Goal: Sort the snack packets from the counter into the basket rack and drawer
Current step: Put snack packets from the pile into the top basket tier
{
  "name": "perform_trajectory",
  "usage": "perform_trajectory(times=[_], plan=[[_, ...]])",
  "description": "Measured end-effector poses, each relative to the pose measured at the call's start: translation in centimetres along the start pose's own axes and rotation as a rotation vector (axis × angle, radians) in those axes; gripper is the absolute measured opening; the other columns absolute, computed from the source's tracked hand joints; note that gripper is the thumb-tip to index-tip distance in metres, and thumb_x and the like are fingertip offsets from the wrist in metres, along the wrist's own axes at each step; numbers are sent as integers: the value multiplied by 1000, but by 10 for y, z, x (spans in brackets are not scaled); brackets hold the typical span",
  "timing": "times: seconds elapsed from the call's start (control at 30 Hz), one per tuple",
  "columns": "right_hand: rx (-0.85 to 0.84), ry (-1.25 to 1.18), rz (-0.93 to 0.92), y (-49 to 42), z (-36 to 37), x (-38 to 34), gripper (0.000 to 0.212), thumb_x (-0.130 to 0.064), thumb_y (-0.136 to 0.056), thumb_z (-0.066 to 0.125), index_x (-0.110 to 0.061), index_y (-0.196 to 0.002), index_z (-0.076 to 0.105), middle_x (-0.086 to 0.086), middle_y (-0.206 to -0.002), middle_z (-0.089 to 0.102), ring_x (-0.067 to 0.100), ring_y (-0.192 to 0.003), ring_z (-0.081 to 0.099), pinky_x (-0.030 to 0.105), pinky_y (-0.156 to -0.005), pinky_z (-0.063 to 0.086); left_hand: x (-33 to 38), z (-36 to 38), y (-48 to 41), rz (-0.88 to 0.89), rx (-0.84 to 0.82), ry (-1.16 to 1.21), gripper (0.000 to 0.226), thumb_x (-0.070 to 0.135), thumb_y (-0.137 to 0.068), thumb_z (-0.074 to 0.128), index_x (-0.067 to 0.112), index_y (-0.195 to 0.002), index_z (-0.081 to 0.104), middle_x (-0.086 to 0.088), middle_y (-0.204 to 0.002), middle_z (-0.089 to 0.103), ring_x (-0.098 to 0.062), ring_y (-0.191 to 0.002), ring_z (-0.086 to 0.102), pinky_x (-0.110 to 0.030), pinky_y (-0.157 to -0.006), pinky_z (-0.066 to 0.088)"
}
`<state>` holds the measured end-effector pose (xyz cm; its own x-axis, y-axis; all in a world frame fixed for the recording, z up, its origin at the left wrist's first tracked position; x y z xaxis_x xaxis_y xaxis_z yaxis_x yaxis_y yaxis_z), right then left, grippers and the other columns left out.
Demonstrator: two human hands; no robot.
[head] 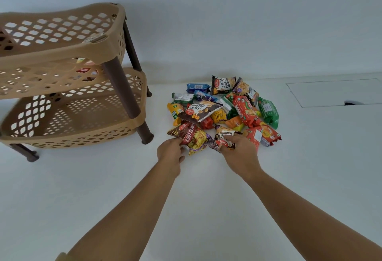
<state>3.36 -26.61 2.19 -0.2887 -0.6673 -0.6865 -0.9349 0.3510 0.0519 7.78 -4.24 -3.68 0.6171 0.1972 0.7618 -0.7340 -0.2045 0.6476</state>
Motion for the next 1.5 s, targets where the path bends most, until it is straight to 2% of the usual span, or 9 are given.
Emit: perform_trajectory(times=[0.17,0.37,0.53,0.7,0.83,1.0,1.17,1.33,1.5], plan=[[69,-69,22,14,-2,5,32,-21,-89,65,-9,-118,69,7,-113,70,18,-91,62,24,-72,42,-3,-33,24,55,7,140,20,18,-96,46,16,-96,66,-8,-94,74,-28,-93,71,-47,-88,56],[56,-163,101,29,10,12,40,-34,-87,68,-18,-122,57,-4,-108,64,18,-90,63,34,-77,52,-30,-76,51,-38,28,450,30,18,-99,39,4,-110,64,-15,-100,72,-31,-91,68,-47,-80,56],[29,-206,178,22,23,5,69,-48,-92,56,-13,-146,31,3,-124,59,27,-109,58,41,-87,49,-42,-91,62,-78,-53,440,52,58,-88,55,15,-115,67,-5,-106,74,-18,-90,66,-31,-68,50],[27,-264,330,16,31,11,69,-56,-84,58,-16,-136,37,5,-112,64,30,-94,65,48,-83,55,-41,-103,77,-43,-150,357,43,39,-81,67,12,-115,66,-5,-104,75,-15,-84,71,-26,-64,56],[30,-515,448,23,37,14,53,-37,-84,69,-22,-127,43,-6,-97,59,24,-80,68,47,-76,61,-36,-120,91,-28,-207,353,39,35,-82,64,8,-110,67,-8,-103,76,-18,-90,72,-27,-72,55],[20,-488,406,41,34,3,64,-24,-86,67,-31,-143,38,0,-121,52,24,-101,60,46,-85,56,-19,-152,99,-20,-236,335,34,33,-93,56,11,-118,63,-8,-105,75,-26,-103,69,-39,-85,52],[-46,-699,315,73,35,-37,23,-11,-93,62,-27,-109,69,4,-114,65,18,-95,66,38,-75,59,36,-182,104,118,-297,273,44,33,-84,60,11,-122,63,-13,-110,73,-32,-100,71,-45,-88,54],[208,-839,204,108,7,-94,16,-14,-91,66,-23,-83,76,5,-89,75,31,-90,69,34,-60,57,97,-220,108,263,-250,235,42,22,-72,72,1,-108,67,-18,-91,75,-31,-75,74,-34,-56,60],[259,-968,-14,140,-10,-193,41,-71,-56,77,-36,-77,80,-11,-83,77,28,-88,72,48,-68,61,158,-259,121,381,-296,257,52,22,-63,74,9,-112,65,-13,-96,76,-31,-83,74,-35,-64,60]])
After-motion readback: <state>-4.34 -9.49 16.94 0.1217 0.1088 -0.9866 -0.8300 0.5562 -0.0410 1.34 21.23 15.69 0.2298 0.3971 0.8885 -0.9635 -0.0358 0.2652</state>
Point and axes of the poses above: each hand's wrist, its own y-axis away from the middle knuckle, its own z-axis out of the palm, x = y × z, the point moved 9 cm from there along -y, towards the middle knuckle
